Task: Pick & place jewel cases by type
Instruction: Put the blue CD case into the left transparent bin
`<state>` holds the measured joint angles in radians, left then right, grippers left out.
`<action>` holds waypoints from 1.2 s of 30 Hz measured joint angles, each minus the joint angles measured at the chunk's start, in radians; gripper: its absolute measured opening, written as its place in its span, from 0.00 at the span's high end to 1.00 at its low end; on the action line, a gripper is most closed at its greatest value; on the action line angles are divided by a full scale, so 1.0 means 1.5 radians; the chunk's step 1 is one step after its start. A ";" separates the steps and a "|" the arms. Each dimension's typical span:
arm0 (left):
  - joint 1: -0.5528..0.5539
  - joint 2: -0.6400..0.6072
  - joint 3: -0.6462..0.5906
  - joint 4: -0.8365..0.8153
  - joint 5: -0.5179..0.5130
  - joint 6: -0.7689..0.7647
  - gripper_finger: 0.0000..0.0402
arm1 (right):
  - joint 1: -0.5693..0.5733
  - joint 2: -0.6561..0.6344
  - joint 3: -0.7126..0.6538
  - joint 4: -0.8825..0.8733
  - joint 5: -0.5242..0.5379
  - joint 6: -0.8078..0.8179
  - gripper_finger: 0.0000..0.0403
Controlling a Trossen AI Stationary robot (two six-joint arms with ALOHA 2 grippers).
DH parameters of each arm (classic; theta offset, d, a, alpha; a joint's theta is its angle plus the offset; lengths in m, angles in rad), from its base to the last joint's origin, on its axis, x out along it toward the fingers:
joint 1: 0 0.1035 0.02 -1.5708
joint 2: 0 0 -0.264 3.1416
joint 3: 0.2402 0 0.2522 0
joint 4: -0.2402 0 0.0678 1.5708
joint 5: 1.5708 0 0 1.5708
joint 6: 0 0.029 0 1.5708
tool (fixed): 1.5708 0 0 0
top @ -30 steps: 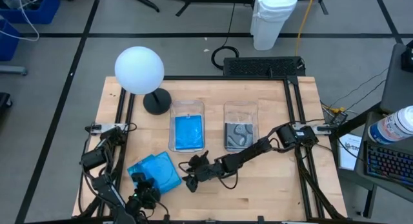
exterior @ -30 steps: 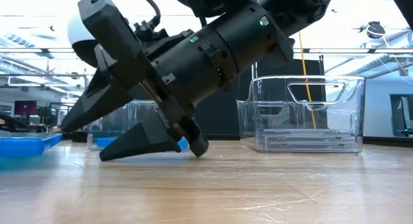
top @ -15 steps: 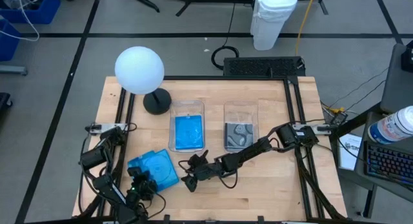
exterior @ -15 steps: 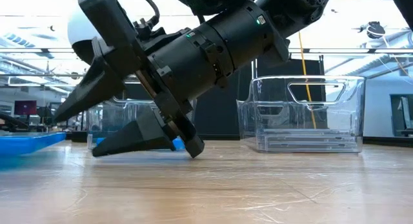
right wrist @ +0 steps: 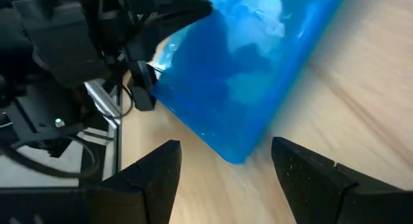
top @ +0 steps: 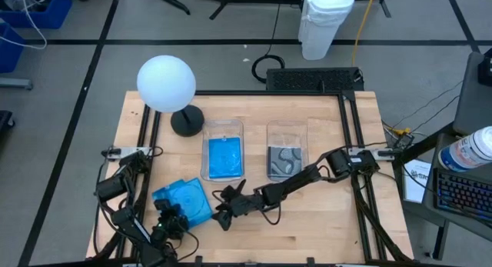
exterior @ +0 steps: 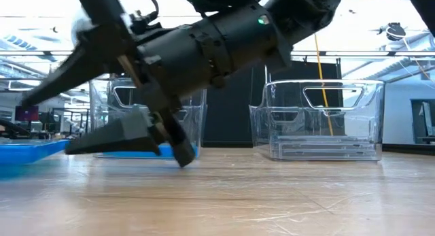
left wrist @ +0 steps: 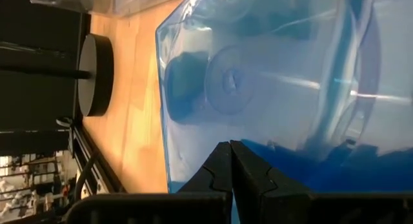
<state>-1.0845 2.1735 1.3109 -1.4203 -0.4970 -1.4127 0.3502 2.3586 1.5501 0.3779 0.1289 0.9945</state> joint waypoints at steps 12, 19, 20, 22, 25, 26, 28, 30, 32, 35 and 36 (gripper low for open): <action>0.006 0.000 -0.002 0.011 -0.011 0.003 0.99 | -0.011 0.038 0.040 -0.049 -0.021 0.016 0.42; 0.006 0.001 -0.016 0.032 -0.022 -0.006 0.99 | -0.012 0.044 0.039 -0.080 -0.015 0.013 0.42; 0.006 0.001 -0.015 0.030 -0.024 -0.010 0.99 | -0.012 0.044 0.039 -0.083 -0.011 0.005 0.42; 0.002 0.002 -0.008 0.012 -0.025 -0.023 0.98 | -0.013 0.044 0.039 -0.078 -0.009 0.000 0.42; -0.007 0.005 0.014 -0.031 -0.025 -0.029 0.99 | -0.014 0.044 0.039 -0.078 -0.006 -0.005 0.42; -0.010 0.005 0.024 -0.045 -0.024 -0.030 0.99 | -0.014 0.044 0.039 -0.078 -0.006 -0.005 0.42; -0.015 0.004 0.051 -0.054 -0.028 -0.029 0.99 | -0.014 0.044 0.039 -0.080 -0.007 -0.006 0.42; -0.019 -0.001 0.072 -0.077 -0.037 -0.022 0.98 | -0.014 0.044 0.039 -0.080 -0.013 -0.008 0.42; -0.020 -0.001 0.094 -0.082 -0.049 -0.011 0.97 | -0.014 0.044 0.039 -0.077 -0.014 -0.008 0.42; -0.019 -0.002 0.116 -0.097 -0.066 0.004 0.99 | -0.014 0.044 0.039 -0.074 -0.015 -0.008 0.42; -0.018 -0.002 0.121 -0.096 -0.066 0.008 0.99 | -0.014 0.044 0.039 -0.074 -0.015 -0.009 0.42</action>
<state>-1.1110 2.1700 1.4930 -1.5644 -0.5956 -1.4008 0.3290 2.4252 1.6093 0.2672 0.1070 0.9807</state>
